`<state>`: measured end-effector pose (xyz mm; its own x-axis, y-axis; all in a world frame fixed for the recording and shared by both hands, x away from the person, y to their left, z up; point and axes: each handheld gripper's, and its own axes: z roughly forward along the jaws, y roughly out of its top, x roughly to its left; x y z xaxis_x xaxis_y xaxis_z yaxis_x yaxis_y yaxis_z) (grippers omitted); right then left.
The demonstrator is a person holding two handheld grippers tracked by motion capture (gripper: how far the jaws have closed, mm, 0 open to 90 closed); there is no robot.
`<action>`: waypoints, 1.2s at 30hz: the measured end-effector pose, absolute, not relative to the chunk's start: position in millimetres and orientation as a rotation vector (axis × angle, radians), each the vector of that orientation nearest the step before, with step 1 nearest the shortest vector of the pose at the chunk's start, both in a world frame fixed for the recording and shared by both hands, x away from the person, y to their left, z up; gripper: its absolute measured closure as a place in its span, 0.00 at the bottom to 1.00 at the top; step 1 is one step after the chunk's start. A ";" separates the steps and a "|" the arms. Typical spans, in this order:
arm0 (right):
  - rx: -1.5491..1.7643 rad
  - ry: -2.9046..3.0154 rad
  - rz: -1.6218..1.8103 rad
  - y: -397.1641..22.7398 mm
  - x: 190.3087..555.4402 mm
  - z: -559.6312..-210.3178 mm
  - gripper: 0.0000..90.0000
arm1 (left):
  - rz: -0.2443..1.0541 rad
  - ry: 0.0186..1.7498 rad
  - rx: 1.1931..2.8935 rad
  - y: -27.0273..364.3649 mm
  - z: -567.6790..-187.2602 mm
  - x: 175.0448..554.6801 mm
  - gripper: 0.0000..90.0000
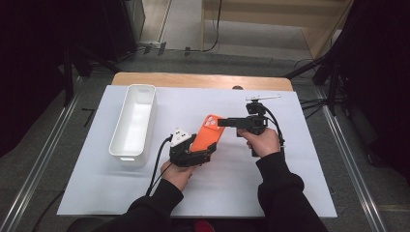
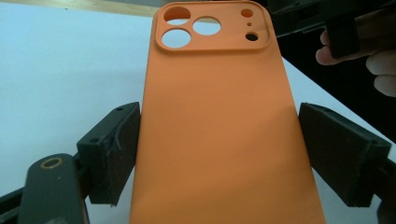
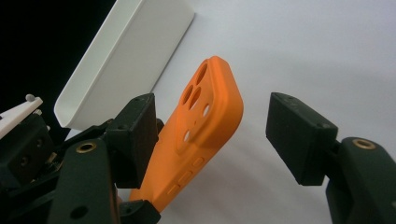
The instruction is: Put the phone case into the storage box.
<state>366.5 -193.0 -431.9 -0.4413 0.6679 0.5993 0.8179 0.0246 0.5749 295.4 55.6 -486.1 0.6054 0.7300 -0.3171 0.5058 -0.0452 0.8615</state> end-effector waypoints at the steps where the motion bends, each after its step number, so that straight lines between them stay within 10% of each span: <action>1: -1.564 -2.122 -1.384 -192.6 366.8 -432.2 0.37 | 0.248 1.025 1.703 55.4 -486.3 295.2 0.18; 36: -1.630 -2.021 -1.272 -184.7 374.6 -435.2 0.62 | 0.297 1.040 1.690 54.7 -488.3 291.9 0.18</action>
<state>374.6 -184.7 -435.2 -0.3432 0.6669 0.6614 0.8847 -0.0069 0.4660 291.9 54.7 -488.3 0.5871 0.7548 -0.2927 0.4866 -0.0401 0.8727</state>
